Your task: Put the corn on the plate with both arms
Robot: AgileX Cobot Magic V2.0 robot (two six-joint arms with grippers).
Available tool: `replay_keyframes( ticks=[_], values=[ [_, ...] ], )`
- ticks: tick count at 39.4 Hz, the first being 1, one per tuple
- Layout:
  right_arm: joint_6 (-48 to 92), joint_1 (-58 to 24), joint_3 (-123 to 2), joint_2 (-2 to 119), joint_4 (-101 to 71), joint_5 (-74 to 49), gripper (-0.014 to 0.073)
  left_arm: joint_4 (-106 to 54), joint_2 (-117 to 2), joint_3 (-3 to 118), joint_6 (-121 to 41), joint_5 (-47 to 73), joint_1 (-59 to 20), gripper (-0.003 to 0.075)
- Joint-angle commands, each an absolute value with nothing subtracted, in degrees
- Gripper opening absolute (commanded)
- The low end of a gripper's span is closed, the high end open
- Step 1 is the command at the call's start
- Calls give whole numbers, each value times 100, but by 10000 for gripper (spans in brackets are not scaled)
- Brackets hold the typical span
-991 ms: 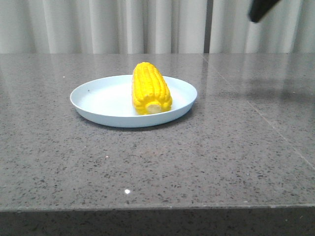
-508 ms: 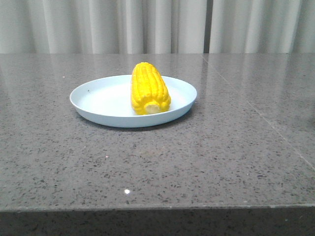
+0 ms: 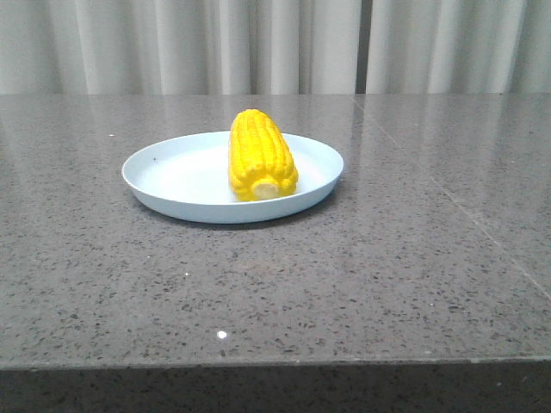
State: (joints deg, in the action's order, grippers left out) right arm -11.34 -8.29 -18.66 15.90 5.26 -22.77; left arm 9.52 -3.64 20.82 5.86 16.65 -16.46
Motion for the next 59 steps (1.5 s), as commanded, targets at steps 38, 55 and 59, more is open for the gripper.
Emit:
replay_keyframes(
  ticks=[38, 55, 59],
  values=[
    [-1066, -797, -1977, 1081, 659, -1622, -121, 991, -433, 2223, 593, 1214, -1639, -20],
    [-1066, -797, -1977, 1081, 659, -1628, -121, 147, -10, 1769, 0, 1091, -1355, -20],
    [-1066, -797, -1977, 1081, 659, -1628, -121, -67, 160, 1432, 0, 998, -1011, -20]
  ],
)
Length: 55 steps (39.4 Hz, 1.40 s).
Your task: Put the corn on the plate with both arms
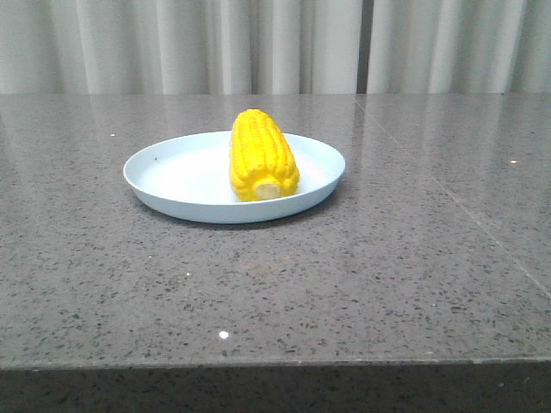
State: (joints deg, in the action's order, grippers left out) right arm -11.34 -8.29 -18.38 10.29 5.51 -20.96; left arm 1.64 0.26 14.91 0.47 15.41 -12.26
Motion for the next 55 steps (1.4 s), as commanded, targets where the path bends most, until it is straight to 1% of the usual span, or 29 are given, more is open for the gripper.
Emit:
replay_keyframes(
  ticks=[1, 7, 15, 20, 55],
  values=[
    [-1066, -797, -1977, 1081, 659, -1628, -121, -75, 159, 1361, 0, 958, -933, -20],
    [-1066, -797, -1977, 1081, 659, -1649, -121, -125, 150, 660, 0, 653, -361, -20],
    [-1066, -797, -1977, 1081, 659, -1649, -121, -125, 150, -54, 0, 212, -93, -20],
    [-1066, -797, -1977, 1081, 659, -1649, -121, -125, 150, -55, 0, 415, -93, -20],
    [-1066, -797, -1977, 1081, 659, -1649, -121, -125, 150, -55, 0, 404, -93, -20]
  ],
)
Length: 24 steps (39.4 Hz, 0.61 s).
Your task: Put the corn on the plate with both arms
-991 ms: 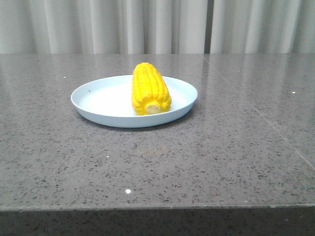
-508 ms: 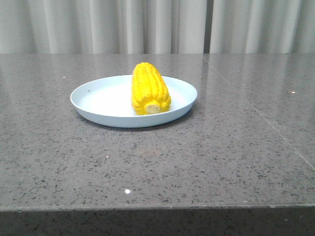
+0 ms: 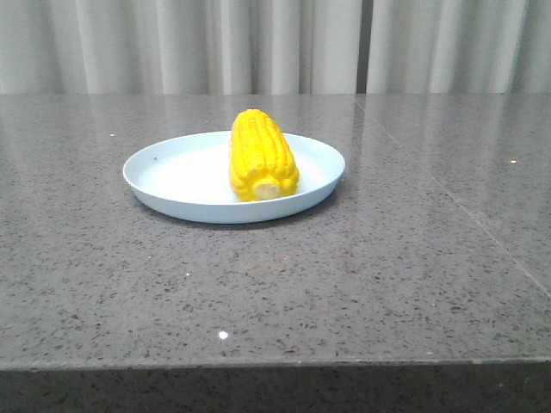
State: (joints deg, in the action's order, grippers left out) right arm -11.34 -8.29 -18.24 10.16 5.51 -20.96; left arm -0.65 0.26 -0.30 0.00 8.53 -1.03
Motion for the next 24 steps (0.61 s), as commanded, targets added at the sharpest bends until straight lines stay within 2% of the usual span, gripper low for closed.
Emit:
replay_keyframes(
  ticks=[1, 11, 16, 24],
  values=[
    [-1066, -797, -1977, 1081, 659, -1649, -121, -125, 150, -55, 0, 404, -93, -20],
    [-861, -725, -1678, 1054, 732, -1206, -121, -125, 150, -55, 0, 404, -93, -20],
    [-110, -502, -1073, 752, 269, -596, -121, -125, 150, -55, 0, 404, -93, -20],
    [176, -72, -207, 93, -459, -703, -121, -125, 150, -55, 0, 404, -93, -20]
  ],
)
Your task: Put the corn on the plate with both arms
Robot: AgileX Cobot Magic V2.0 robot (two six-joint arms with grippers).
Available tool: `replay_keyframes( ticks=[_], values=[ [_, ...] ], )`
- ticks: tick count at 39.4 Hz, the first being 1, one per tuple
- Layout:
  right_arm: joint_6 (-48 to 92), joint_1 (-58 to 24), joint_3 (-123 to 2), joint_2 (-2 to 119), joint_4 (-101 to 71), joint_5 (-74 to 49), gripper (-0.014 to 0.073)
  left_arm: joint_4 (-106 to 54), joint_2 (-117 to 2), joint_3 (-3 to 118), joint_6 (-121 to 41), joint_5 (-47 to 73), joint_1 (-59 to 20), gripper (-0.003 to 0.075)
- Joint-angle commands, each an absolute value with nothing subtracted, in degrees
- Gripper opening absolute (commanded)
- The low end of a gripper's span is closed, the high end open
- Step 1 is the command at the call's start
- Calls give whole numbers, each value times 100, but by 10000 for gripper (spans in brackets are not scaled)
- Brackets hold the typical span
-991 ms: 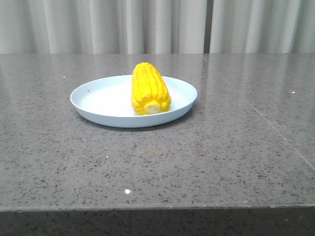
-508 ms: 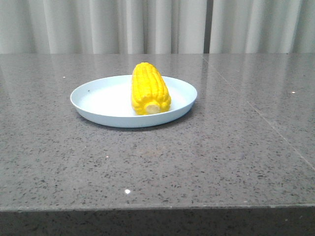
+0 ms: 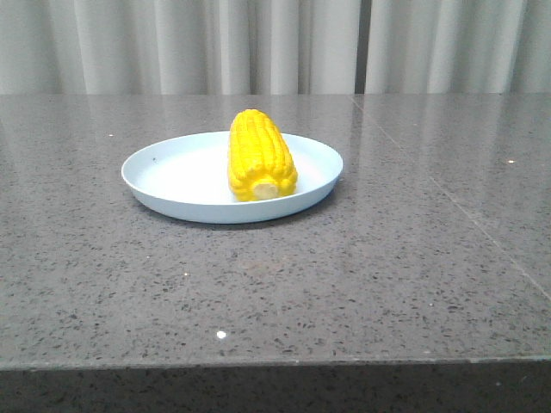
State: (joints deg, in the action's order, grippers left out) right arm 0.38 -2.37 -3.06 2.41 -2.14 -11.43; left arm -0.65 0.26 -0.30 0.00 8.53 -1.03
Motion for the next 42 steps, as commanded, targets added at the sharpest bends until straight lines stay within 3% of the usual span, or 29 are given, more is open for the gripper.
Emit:
replay_keyframes(
  ticks=[1, 42],
  values=[
    [171, -40, -124, 25, -511, -710, -121, -125, 150, -55, 0, 404, -93, -20],
    [170, 62, 127, -155, -601, -1052, -121, -125, 145, -55, 0, 404, -93, -20]
  ],
)
